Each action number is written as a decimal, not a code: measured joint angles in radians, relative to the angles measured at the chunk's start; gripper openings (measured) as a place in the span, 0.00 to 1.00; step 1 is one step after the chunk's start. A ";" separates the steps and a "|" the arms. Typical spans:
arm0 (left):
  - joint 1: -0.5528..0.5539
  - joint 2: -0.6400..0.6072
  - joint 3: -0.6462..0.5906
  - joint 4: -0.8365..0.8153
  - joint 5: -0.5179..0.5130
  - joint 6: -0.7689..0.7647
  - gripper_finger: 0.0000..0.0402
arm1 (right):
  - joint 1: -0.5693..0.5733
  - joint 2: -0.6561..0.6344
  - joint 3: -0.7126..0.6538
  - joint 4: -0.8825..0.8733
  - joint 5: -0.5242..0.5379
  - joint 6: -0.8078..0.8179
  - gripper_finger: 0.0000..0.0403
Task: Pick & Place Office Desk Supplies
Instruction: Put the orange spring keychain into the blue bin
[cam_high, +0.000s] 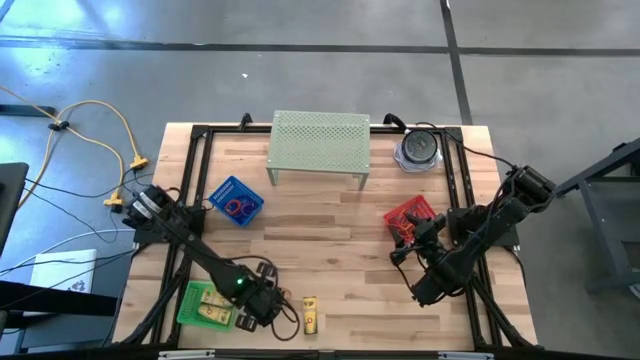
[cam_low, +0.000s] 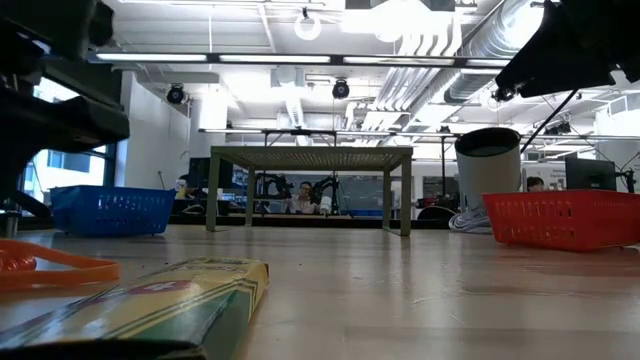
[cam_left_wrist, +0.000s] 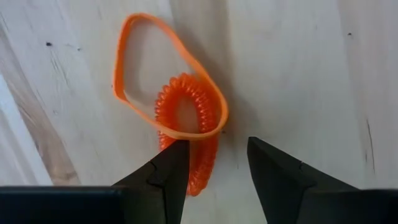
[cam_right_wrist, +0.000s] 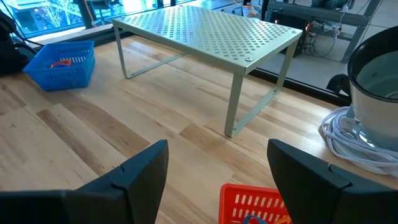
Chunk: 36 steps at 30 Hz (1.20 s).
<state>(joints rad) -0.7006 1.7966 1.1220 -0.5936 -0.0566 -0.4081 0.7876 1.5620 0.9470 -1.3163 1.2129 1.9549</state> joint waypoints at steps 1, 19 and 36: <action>0.003 0.000 -0.004 0.005 0.010 -0.002 0.39 | 0.000 0.000 0.000 0.002 0.000 0.000 0.65; 0.021 -0.019 -0.069 0.128 0.080 -0.018 0.02 | 0.000 0.000 0.000 0.123 -0.001 -0.185 0.65; -0.008 -0.044 0.221 -0.480 -0.316 0.014 0.01 | 0.000 0.000 0.000 0.162 0.000 -0.235 0.65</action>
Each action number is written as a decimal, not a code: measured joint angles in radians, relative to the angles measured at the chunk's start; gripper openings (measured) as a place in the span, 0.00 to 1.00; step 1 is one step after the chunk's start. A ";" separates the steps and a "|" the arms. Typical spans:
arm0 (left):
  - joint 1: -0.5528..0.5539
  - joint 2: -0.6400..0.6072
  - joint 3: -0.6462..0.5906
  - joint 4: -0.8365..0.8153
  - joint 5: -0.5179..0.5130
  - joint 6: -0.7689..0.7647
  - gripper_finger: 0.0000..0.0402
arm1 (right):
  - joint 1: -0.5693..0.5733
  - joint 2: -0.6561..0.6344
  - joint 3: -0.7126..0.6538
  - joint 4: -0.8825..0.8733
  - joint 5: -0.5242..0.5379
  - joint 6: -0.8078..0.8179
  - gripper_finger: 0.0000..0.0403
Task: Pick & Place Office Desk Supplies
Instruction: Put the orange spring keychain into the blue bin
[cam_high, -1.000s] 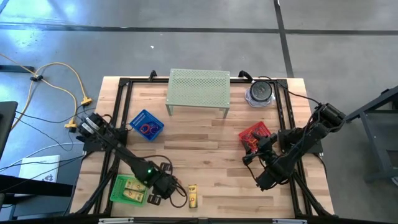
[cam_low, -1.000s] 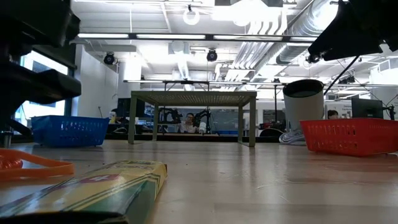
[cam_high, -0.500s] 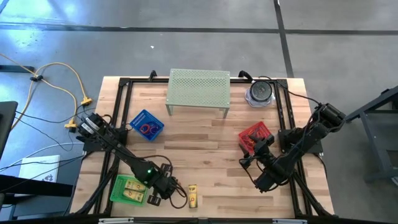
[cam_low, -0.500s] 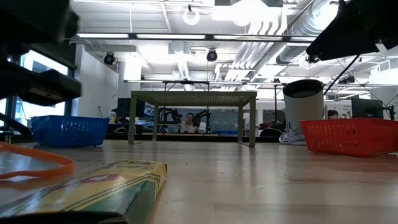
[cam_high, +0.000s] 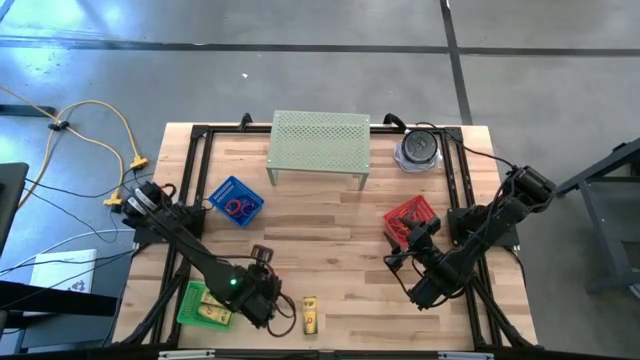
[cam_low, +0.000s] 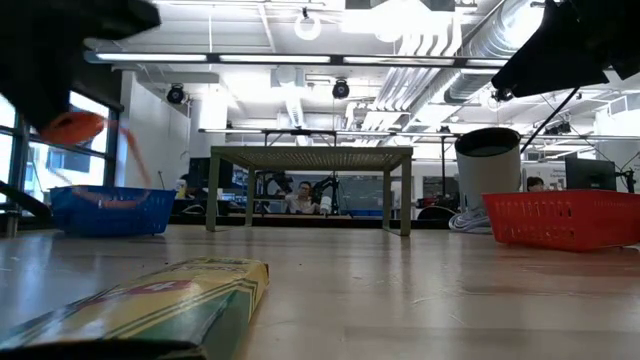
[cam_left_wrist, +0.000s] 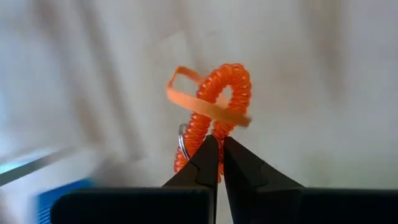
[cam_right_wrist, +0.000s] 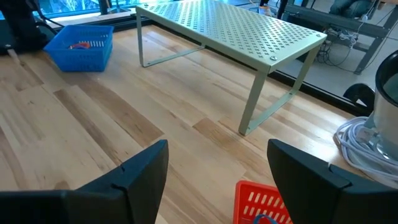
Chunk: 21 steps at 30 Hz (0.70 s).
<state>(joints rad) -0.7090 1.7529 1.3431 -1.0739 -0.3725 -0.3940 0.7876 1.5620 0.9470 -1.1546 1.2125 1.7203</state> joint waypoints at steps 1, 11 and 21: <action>0.000 0.000 0.007 -0.039 -0.041 -0.002 0.01 | 0.000 0.000 0.000 0.001 0.000 0.000 0.65; -0.019 0.109 0.008 -0.268 -0.227 0.079 0.01 | 0.000 0.000 0.000 0.001 0.000 0.000 0.65; -0.111 0.260 0.009 -0.383 -0.641 0.303 0.01 | 0.000 0.000 0.000 0.005 -0.010 -0.001 0.65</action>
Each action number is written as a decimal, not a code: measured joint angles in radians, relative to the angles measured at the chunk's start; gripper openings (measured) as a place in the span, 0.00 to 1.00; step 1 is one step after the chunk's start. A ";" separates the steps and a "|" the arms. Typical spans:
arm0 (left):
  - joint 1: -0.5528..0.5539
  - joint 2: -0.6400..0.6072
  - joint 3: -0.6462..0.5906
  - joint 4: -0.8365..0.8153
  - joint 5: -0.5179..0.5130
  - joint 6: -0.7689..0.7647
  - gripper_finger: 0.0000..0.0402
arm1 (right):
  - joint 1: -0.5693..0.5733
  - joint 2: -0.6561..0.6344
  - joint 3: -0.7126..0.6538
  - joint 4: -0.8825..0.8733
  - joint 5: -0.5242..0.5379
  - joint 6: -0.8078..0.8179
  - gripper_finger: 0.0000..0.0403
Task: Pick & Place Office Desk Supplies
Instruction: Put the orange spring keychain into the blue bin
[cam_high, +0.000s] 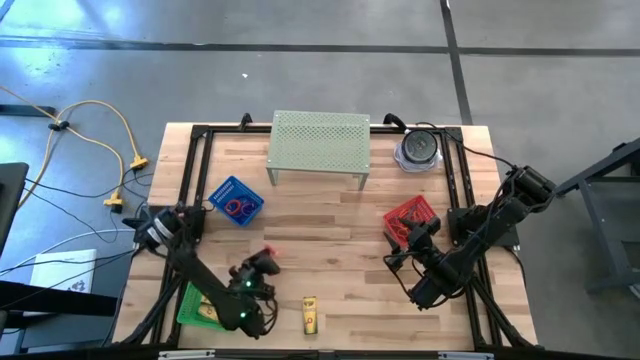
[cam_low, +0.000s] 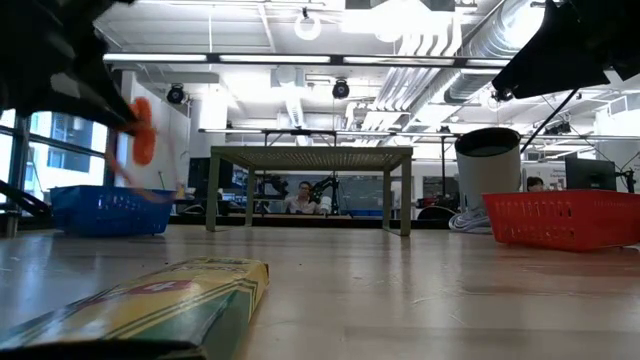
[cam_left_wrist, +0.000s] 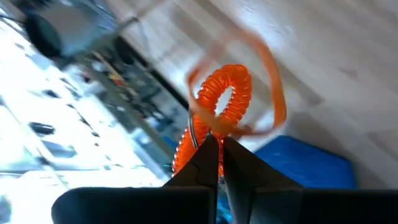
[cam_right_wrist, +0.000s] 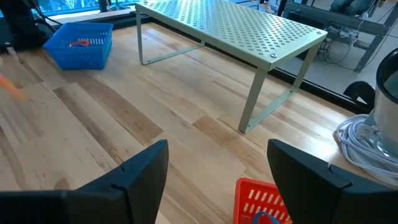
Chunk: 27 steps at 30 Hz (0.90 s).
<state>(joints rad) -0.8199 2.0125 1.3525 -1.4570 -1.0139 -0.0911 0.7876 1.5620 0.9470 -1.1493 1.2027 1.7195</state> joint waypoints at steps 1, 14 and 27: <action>-0.004 0.000 0.001 0.000 -0.024 0.015 0.01 | 0.000 0.000 0.000 0.002 0.000 0.000 0.65; -0.039 0.000 0.001 0.014 -0.394 0.357 0.01 | 0.000 0.000 0.000 0.007 -0.002 0.000 0.65; -0.038 -0.061 0.000 -0.003 -0.522 -0.183 0.01 | 0.000 0.000 0.000 0.010 -0.006 -0.001 0.65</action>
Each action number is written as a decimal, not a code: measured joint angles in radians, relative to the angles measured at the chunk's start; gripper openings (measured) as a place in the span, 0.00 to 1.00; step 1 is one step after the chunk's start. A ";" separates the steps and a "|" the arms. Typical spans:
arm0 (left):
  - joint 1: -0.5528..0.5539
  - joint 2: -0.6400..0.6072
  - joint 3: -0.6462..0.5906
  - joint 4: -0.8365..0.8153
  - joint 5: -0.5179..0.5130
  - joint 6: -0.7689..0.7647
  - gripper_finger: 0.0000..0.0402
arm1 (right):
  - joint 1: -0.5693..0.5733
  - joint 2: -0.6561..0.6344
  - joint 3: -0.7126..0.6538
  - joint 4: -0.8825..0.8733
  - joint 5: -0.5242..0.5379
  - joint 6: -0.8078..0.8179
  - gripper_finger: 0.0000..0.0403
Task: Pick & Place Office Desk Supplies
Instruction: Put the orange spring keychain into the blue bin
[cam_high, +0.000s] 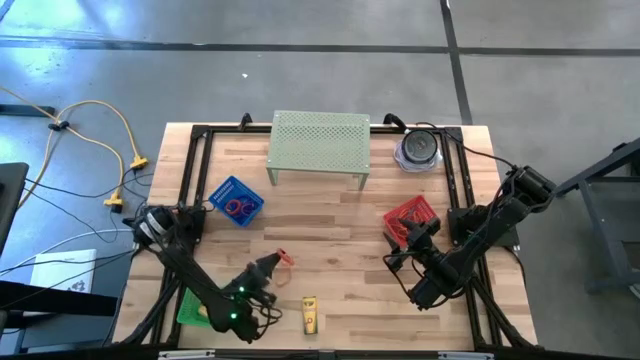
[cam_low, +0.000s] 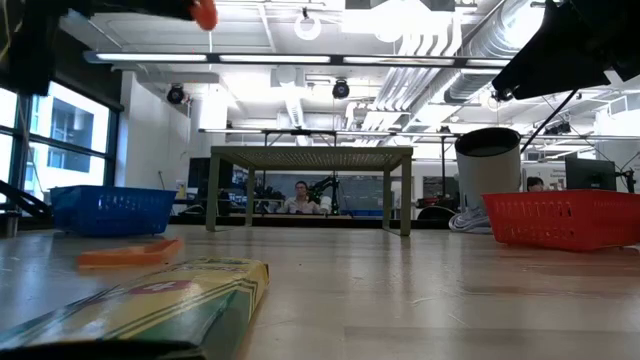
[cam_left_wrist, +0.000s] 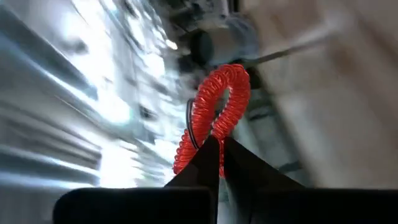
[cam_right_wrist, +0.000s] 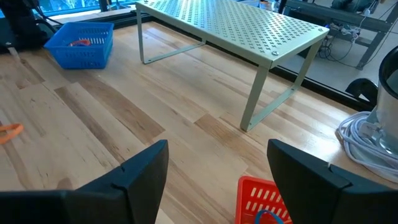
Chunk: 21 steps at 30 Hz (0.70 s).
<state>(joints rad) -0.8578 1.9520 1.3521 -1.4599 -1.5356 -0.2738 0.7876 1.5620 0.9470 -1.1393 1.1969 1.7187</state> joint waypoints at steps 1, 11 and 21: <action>0.009 -0.020 0.000 -0.010 0.049 -0.085 0.01 | 0.000 0.000 0.000 0.000 0.000 0.000 0.65; 0.219 -0.313 -0.009 -0.113 0.705 -0.644 0.00 | 0.000 0.000 0.000 0.005 -0.007 -0.004 0.65; 0.360 -0.643 -0.135 -0.111 0.905 -0.713 0.00 | 0.000 0.000 0.000 0.101 -0.015 -0.154 0.65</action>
<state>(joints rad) -0.4975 1.3091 1.2171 -1.5705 -0.6307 -0.9870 0.7872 1.5616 0.9470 -1.0381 1.1816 1.5646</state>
